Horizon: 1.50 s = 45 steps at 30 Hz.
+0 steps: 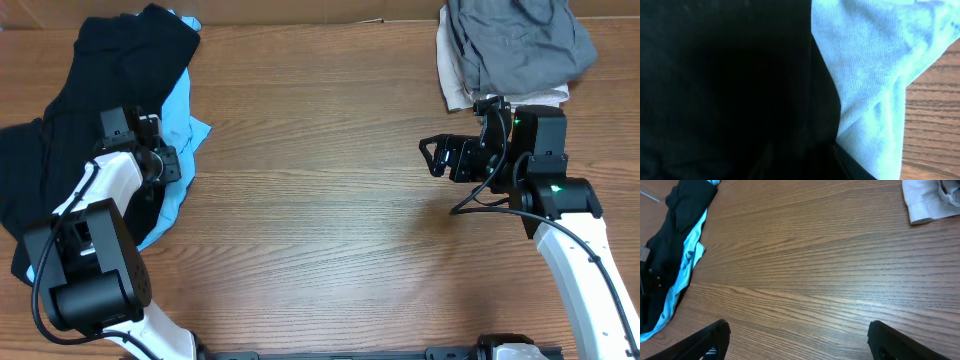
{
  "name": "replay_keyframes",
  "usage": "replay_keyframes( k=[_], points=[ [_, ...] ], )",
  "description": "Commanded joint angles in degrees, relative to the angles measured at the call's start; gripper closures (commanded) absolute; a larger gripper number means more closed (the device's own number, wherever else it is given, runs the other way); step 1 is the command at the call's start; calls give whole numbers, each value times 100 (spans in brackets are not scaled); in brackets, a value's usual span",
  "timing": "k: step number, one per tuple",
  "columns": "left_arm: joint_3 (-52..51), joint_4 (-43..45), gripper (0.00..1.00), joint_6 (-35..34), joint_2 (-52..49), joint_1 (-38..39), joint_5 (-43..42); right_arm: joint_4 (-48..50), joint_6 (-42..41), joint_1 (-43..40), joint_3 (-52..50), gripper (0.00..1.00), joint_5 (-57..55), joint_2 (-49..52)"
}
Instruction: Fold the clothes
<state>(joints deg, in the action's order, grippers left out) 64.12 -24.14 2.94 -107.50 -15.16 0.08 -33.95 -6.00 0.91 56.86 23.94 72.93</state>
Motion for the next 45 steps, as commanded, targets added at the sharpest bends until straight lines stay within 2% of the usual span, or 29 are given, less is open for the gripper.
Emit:
replay_keyframes(
  k=[1,8,11,16,26,30,34,36,38,45],
  points=[
    [98,31,67,-37,-92,-26,50,22,2,48,160,9,-55,9],
    [140,31,83,-42,-63,-26,50,22,2,48,160,9,-142,9],
    [299,-131,96,-44,-57,-26,50,22,2,48,160,9,-142,9],
    [822,-704,96,-52,-37,-26,48,22,2,48,160,10,-142,9],
    [3093,-2942,96,-190,-35,-17,33,46,0,48,160,13,-140,9],
    [3499,-3344,96,-186,-35,-20,-15,46,0,48,160,14,-138,9],
    [3709,-3512,96,-153,-35,-15,-640,46,0,48,160,16,-138,9],
    [4079,-3770,96,15,-28,46,-1471,44,-2,48,166,23,-136,-2],
    [4485,-4044,96,105,-11,173,-1864,46,-4,48,181,26,-122,-48],
    [6107,-4894,96,352,192,1150,-2096,-96,-72,48,422,28,120,-555]
  ],
)
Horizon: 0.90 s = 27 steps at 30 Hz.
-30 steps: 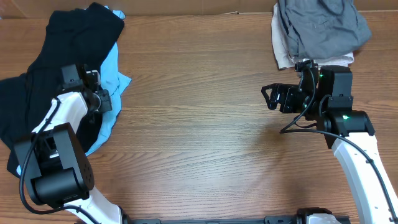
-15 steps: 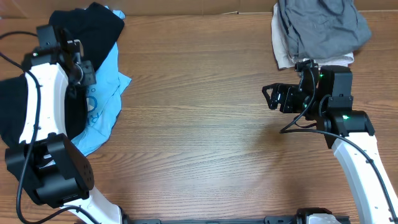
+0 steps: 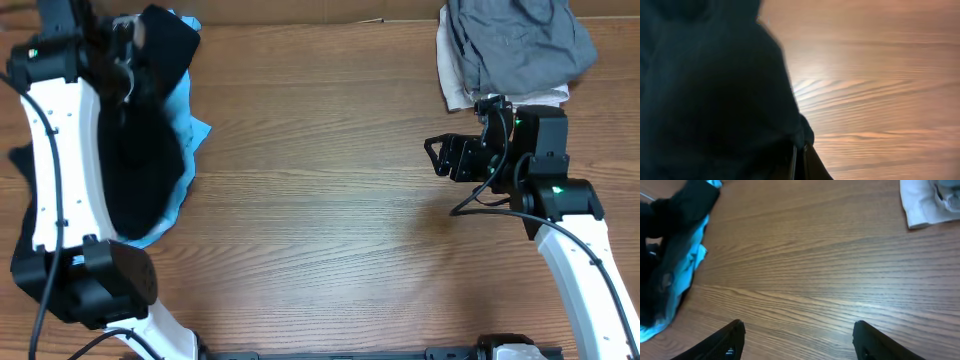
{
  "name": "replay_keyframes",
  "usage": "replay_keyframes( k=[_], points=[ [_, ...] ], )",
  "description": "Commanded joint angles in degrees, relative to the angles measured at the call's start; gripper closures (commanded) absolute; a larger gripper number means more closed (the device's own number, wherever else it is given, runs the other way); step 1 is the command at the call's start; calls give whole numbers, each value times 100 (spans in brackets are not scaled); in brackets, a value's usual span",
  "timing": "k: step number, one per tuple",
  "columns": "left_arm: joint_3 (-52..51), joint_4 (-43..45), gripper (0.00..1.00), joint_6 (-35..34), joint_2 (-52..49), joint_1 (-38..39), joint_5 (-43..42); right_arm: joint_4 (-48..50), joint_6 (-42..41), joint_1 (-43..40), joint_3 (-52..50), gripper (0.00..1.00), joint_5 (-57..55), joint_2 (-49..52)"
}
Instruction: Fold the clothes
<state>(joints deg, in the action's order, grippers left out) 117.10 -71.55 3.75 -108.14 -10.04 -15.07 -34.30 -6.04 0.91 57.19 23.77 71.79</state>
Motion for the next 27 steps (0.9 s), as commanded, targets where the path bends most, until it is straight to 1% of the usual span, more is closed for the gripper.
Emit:
replay_keyframes(
  k=[1,5,10,13,18,22,27],
  points=[
    [1027,-181,96,271,280,857,-601,-162,-66,48,444,28,138,-546],
    [1711,-118,96,267,308,1663,-599,-603,-63,11,614,28,114,-962],
    [2151,323,96,168,308,2468,-601,-1207,-66,-236,654,27,72,-1456],
    [2310,704,96,-24,308,2830,-601,-1565,-61,-417,654,23,70,-1644],
    [2533,1318,96,-319,308,3198,-603,-2015,28,-527,654,16,48,-1698],
    [2557,1694,96,-562,308,3311,-730,-2253,197,-525,651,13,57,-1495],
    [2557,1779,96,-675,308,3333,-1097,-2216,201,-509,651,12,105,-1189]
  ],
)
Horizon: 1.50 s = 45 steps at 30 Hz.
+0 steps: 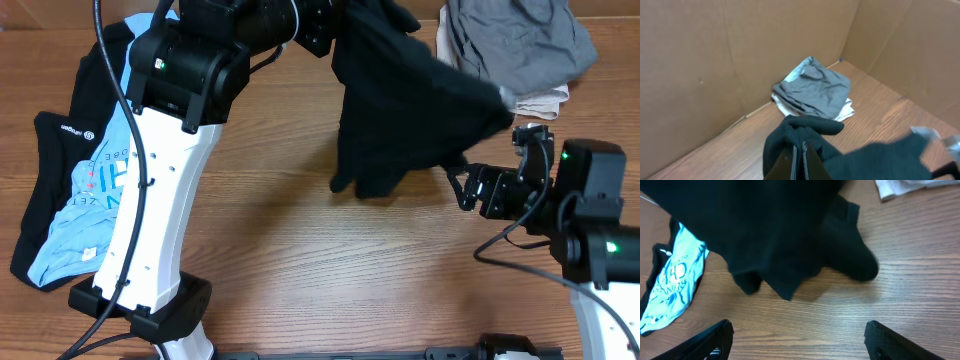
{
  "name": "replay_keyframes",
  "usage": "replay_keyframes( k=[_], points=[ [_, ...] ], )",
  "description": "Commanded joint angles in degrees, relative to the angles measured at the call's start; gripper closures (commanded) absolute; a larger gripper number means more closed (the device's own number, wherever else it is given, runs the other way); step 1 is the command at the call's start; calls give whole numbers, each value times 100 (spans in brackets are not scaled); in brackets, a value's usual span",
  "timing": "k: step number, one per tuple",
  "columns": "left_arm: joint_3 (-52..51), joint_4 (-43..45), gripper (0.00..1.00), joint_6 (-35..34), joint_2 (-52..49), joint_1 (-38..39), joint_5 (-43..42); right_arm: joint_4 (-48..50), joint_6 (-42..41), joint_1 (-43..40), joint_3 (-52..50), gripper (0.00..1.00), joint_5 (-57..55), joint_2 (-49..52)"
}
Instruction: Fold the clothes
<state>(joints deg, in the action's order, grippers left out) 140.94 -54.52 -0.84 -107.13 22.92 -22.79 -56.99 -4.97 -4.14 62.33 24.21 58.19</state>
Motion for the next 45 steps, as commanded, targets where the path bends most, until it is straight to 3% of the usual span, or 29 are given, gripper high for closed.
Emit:
replay_keyframes(
  k=[1,7,12,36,37,39,40,41,43,45],
  points=[
    [173,79,96,-225,208,37,-389,120,101,-4,138,12,101,256],
    [173,81,96,-264,208,37,-776,1054,380,24,92,12,782,828],
    [173,81,96,-264,208,37,-837,1797,391,358,79,19,1591,1377],
    [173,39,96,-260,203,37,-667,2876,234,2229,79,17,1829,1690],
    [170,42,96,-262,203,37,-667,2933,166,2304,79,19,1797,1755],
    [170,39,96,-262,201,37,-667,3012,37,2441,76,36,1674,1895],
    [170,37,96,-260,203,37,-667,3036,-37,2494,76,49,1558,1965],
    [170,26,96,-260,203,37,-667,3049,-120,2538,76,70,1434,2035],
    [170,-24,96,-258,203,37,-664,3060,-179,2566,76,93,1325,2144],
    [170,-85,96,-232,203,35,-662,3042,-302,2566,76,96,1161,2188]
  ],
)
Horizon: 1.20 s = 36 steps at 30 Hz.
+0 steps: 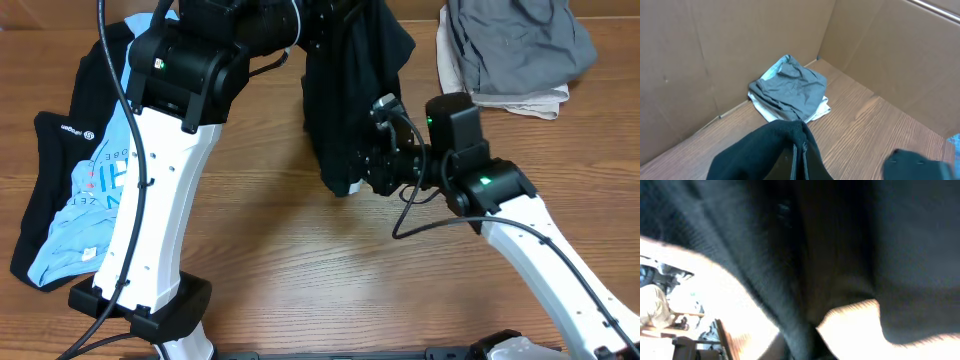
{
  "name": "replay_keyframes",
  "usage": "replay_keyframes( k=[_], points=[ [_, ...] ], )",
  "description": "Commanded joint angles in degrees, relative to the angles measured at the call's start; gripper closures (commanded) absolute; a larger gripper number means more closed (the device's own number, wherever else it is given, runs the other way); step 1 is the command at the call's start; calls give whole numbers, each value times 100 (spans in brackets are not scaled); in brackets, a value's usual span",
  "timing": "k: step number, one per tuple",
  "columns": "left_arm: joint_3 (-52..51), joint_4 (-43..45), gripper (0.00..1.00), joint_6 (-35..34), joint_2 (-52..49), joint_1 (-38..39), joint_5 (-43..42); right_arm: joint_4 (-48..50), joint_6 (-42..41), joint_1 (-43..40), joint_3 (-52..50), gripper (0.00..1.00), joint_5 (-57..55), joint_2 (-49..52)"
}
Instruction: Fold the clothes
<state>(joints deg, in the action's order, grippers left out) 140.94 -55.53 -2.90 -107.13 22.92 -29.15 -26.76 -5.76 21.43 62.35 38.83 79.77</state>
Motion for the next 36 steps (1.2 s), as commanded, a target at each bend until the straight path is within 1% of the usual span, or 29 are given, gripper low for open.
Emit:
replay_keyframes(
  k=[1,6,12,15,19,23,27,30,36],
  points=[
    [170,-9,96,22,203,35,-24,0,-227,9,74,96,-374,28],
    [170,-111,96,63,203,33,304,-223,-468,-20,74,96,-1040,-107],
    [173,-378,96,166,203,28,931,-901,-824,-157,79,96,-2122,-402],
    [170,-516,96,168,201,24,1316,-1250,-879,-328,83,96,-2317,-610],
    [170,-647,96,177,203,24,1880,-1832,-953,-752,168,96,-2441,-997],
    [170,-778,96,374,203,24,2070,-2352,-929,-1176,332,96,-2441,-1392],
    [173,-911,96,520,210,24,2406,-2898,-885,-1436,601,96,-2468,-1755],
    [173,-997,96,774,310,26,2586,-3366,-780,-1519,944,96,-2603,-1985],
    [173,-1102,96,831,1019,26,2811,-4221,-706,-1519,1963,96,-2920,-2201]
  ],
)
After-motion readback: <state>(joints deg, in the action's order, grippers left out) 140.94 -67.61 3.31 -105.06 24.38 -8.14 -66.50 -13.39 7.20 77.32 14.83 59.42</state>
